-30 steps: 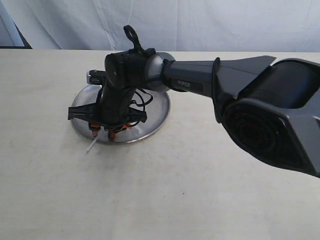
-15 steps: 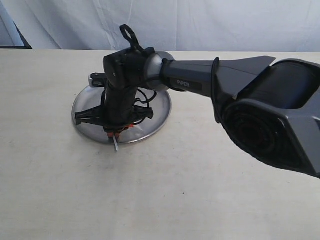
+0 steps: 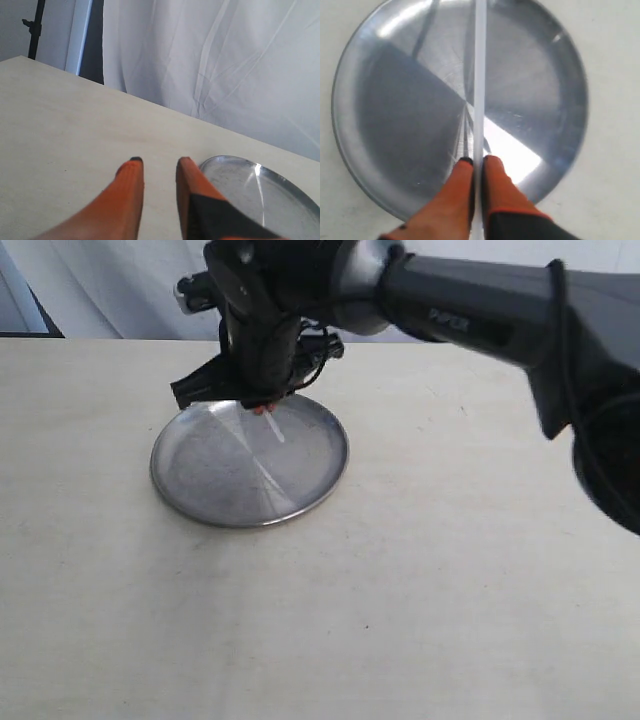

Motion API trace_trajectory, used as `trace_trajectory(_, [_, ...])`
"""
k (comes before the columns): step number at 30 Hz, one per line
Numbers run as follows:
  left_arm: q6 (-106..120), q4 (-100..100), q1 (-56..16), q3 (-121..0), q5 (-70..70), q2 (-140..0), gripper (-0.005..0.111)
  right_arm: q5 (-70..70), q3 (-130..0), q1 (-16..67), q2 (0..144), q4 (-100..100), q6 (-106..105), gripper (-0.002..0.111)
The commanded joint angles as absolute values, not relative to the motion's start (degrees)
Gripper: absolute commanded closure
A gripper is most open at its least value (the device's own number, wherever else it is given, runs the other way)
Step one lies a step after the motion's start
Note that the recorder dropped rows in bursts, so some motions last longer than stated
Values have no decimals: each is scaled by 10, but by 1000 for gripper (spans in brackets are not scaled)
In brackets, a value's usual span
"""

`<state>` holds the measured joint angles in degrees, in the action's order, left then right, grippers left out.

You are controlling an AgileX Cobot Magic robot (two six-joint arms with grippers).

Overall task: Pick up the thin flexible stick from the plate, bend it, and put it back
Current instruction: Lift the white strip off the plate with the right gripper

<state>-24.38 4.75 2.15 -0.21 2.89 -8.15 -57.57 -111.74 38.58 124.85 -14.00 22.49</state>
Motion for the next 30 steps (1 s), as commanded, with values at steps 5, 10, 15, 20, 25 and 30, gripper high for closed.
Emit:
trace_trajectory(5, [-242, 50, 22, 0, 27, -78, 82, -566, -954, 385, 1039, -141, 177, 109])
trace_trajectory(10, [-355, -15, 22, 0, -115, -78, 82, -485, -700, 385, 835, -107, 177, 109])
trace_trajectory(15, [-584, 257, 21, -37, -157, -81, 82, -451, -529, 385, 673, -54, 201, 109])
trace_trajectory(20, [-905, 669, 21, -143, -280, -185, 82, -413, -424, 385, 552, 18, 201, 109])
trace_trajectory(25, [-1074, 814, 21, -239, -460, -400, 82, -361, -342, 385, 471, 117, 196, 109])
trace_trajectory(30, [-1104, 819, 16, -294, -700, -613, 82, -295, -290, 385, 422, 167, 195, 109])
